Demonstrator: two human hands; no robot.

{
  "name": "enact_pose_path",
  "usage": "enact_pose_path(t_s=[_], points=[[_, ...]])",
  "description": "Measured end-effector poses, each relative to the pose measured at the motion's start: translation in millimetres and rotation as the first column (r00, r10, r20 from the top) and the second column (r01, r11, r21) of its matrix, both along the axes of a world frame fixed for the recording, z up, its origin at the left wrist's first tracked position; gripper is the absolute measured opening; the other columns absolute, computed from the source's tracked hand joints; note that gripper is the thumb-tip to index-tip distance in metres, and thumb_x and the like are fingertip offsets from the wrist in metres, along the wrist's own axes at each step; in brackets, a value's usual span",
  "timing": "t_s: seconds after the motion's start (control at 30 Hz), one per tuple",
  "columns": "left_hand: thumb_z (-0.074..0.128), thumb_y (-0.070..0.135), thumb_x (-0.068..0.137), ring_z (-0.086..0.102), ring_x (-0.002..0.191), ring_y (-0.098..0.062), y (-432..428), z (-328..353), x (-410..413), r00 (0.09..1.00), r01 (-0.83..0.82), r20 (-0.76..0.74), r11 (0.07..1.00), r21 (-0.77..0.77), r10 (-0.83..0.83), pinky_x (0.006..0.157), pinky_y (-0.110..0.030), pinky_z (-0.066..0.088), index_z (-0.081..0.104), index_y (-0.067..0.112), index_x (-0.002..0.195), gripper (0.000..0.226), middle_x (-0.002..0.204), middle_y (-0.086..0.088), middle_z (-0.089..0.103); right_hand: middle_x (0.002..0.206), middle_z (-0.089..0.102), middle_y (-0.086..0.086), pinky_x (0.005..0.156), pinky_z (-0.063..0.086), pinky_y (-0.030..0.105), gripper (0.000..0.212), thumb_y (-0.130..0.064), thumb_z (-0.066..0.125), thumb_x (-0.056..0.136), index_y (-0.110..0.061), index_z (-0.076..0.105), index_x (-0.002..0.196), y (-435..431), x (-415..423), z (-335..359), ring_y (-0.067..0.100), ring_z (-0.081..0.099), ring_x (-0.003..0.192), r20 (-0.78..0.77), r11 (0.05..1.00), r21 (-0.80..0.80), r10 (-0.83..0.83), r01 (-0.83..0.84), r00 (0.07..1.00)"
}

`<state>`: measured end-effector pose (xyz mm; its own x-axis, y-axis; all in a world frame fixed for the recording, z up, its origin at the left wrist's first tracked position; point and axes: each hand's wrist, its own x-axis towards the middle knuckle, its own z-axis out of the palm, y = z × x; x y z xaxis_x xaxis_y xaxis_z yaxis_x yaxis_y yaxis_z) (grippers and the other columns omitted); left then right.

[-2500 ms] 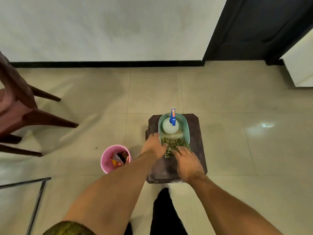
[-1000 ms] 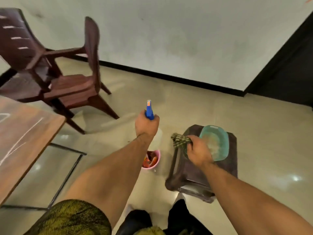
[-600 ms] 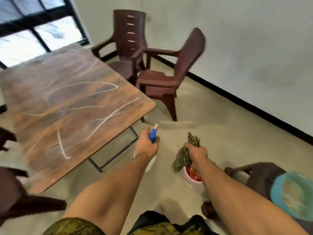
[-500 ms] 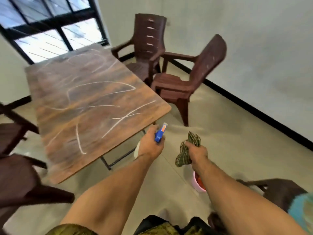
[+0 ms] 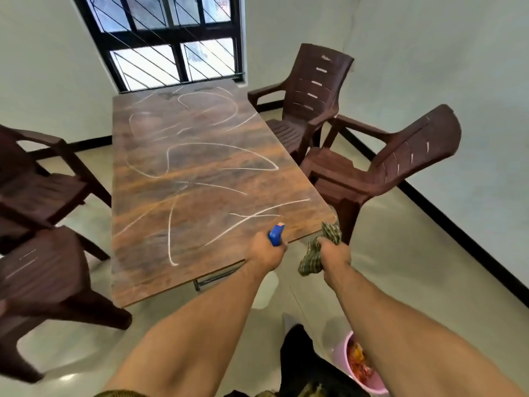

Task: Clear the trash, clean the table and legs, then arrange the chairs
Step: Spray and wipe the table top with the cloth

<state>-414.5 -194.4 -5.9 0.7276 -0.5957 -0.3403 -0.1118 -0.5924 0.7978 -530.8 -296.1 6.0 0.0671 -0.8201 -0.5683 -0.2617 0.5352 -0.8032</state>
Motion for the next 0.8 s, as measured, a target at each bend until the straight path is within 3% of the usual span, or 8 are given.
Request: enact_pose_path(t_s=[0.1,0.23,0.37,0.5,0.6,0.7,0.8], points=[[0.071,0.021,0.085,0.051,0.065,-0.019,-20,-6,9,0.999,0.040,-0.028,0.999,0.004,-0.040,0.059,-0.029,0.041,0.059,0.009,0.083,0.017,0.063,0.002,0.050,0.106,0.067,0.014,0.091,0.056,0.050,0.037,-0.015,0.070,0.085,-0.004,0.060,0.120,-36,20,-5,0.034,0.066,0.097,0.075,0.999,0.032,-0.035,0.033,0.997],[0.071,0.033,0.084,0.046,0.056,-0.016,-60,-4,22,0.998,0.042,-0.049,0.999,0.034,-0.040,0.052,-0.027,0.036,0.046,0.017,0.064,0.035,0.062,0.000,0.054,0.098,0.062,0.009,0.086,0.057,0.049,0.019,-0.010,0.060,0.092,-0.016,0.052,0.109,-91,45,-4,0.031,0.065,0.092,0.110,0.999,-0.001,-0.037,0.038,0.993],[0.068,0.040,0.086,0.047,0.056,-0.018,-103,-8,39,0.999,0.050,-0.013,0.980,0.193,-0.048,0.054,-0.028,0.038,0.044,0.017,0.071,0.036,0.066,-0.002,0.052,0.089,0.068,0.005,0.087,0.057,0.049,0.009,-0.018,0.062,0.087,-0.023,0.063,0.095,-154,76,-11,0.029,0.067,0.084,0.046,0.988,-0.085,0.132,-0.128,0.990],[0.067,0.039,0.087,0.052,0.068,-0.024,-131,-5,58,0.998,0.065,0.002,0.960,0.274,-0.068,0.062,-0.030,0.038,0.045,0.017,0.073,0.034,0.065,0.001,0.048,0.098,0.073,0.000,0.093,0.055,0.049,0.042,-0.032,0.061,0.076,-0.030,0.067,0.117,-217,109,-36,0.028,0.068,0.092,-0.076,0.944,-0.165,0.276,-0.285,0.958],[0.067,0.030,0.088,0.053,0.068,-0.024,-151,-7,75,0.997,0.079,-0.023,0.950,0.303,-0.076,0.061,-0.031,0.041,0.044,0.017,0.069,0.032,0.063,0.001,0.048,0.110,0.071,0.001,0.101,0.051,0.047,0.047,-0.021,0.058,0.081,-0.030,0.064,0.126,-250,140,-37,0.029,0.065,0.103,-0.116,0.897,-0.221,0.365,-0.382,0.924],[0.068,0.033,0.087,0.054,0.067,-0.023,-162,-7,87,0.999,0.046,-0.014,0.949,0.311,-0.044,0.061,-0.032,0.042,0.050,0.014,0.078,0.028,0.068,-0.002,0.052,0.119,0.069,0.006,0.106,0.046,0.045,0.043,-0.009,0.055,0.090,-0.023,0.063,0.130,-260,166,-28,0.030,0.062,0.113,-0.168,0.837,-0.269,0.446,-0.476,0.879],[0.070,0.035,0.087,0.053,0.066,-0.021,-171,-13,100,0.999,-0.009,-0.046,0.959,0.285,0.023,0.063,-0.032,0.043,0.054,0.014,0.082,0.027,0.071,-0.003,0.054,0.130,0.064,0.006,0.110,0.040,0.033,0.050,-0.004,0.051,0.090,-0.020,0.059,0.137,-260,182,-31,0.028,0.057,0.123,-0.286,0.660,-0.300,0.626,-0.688,0.725]])
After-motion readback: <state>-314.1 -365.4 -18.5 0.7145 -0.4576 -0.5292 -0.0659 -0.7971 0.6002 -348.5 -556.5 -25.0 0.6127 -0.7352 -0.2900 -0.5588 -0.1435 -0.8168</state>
